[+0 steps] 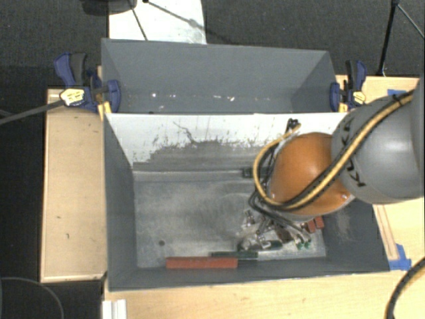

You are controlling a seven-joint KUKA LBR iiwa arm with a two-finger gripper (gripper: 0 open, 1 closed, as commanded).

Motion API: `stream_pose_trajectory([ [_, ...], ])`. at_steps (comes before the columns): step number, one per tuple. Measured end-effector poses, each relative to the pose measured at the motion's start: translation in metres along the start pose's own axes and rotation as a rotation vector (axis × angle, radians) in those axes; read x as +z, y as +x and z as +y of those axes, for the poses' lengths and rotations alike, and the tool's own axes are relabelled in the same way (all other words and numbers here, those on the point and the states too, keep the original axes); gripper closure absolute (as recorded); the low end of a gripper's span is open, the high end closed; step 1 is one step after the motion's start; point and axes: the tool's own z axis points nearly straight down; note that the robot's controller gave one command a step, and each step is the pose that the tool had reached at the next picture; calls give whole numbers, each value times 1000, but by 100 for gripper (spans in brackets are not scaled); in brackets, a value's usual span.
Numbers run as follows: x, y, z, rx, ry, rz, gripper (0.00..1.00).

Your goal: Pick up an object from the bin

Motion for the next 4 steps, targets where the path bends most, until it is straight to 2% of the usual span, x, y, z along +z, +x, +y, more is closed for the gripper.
stream_pose_trajectory([
  [1,0,0,0,3,0,0,100],
  [2,1,0,0,3,0,1,0],
  [3,0,0,0,5,0,1,100],
  [4,0,0,0,4,0,1,100],
])
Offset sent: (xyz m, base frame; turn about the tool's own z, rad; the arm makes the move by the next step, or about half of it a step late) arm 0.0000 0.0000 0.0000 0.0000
